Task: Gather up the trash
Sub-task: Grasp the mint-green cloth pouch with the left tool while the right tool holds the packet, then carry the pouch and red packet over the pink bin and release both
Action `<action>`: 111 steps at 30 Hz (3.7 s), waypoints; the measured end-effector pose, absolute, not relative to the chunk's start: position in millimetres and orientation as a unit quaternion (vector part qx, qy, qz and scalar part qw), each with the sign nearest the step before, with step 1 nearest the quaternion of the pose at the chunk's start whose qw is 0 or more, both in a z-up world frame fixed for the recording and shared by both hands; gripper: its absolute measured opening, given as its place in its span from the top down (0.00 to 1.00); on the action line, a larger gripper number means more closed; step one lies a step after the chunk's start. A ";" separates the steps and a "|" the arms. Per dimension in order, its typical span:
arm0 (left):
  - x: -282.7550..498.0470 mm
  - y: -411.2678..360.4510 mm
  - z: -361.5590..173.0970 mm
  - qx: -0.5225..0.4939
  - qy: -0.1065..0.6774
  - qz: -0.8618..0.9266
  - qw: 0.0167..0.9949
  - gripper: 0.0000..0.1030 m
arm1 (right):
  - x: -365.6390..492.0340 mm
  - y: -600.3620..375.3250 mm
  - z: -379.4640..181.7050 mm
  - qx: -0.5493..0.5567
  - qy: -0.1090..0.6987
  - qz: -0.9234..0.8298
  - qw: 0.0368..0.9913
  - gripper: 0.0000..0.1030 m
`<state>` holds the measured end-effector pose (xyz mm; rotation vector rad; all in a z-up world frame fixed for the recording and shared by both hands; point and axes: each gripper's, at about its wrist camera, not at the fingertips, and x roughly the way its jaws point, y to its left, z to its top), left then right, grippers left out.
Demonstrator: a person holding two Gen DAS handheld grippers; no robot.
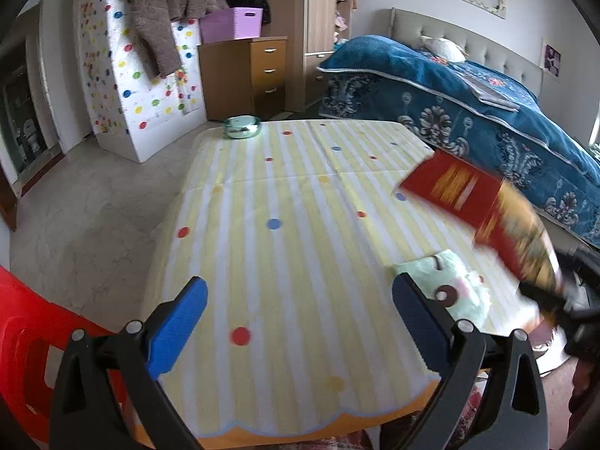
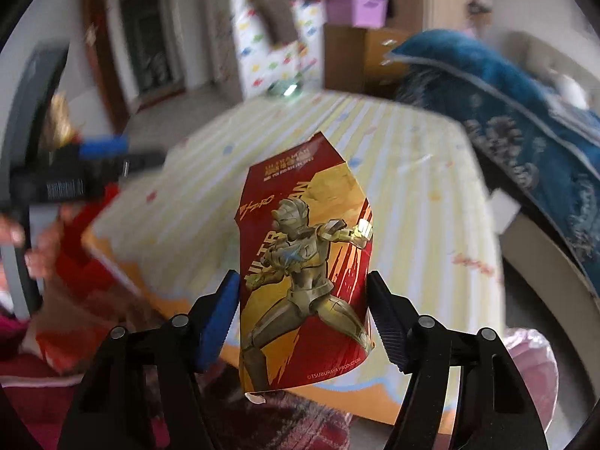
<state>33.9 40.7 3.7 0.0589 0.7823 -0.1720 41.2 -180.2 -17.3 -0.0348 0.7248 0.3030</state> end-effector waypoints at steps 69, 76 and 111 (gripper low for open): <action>3.1 -272.4 0.4 0.118 0.327 -0.387 0.854 0.39 | -116.8 -390.3 2.9 0.101 0.335 -0.142 0.926 0.28; 9.0 -334.2 -25.4 0.132 0.356 -0.425 0.822 0.38 | -112.9 -430.9 -24.6 0.120 0.376 -0.181 0.901 0.27; -8.8 -79.5 68.0 0.077 0.340 -0.173 0.921 0.07 | -129.8 -303.9 64.4 0.050 0.316 -0.052 0.946 0.06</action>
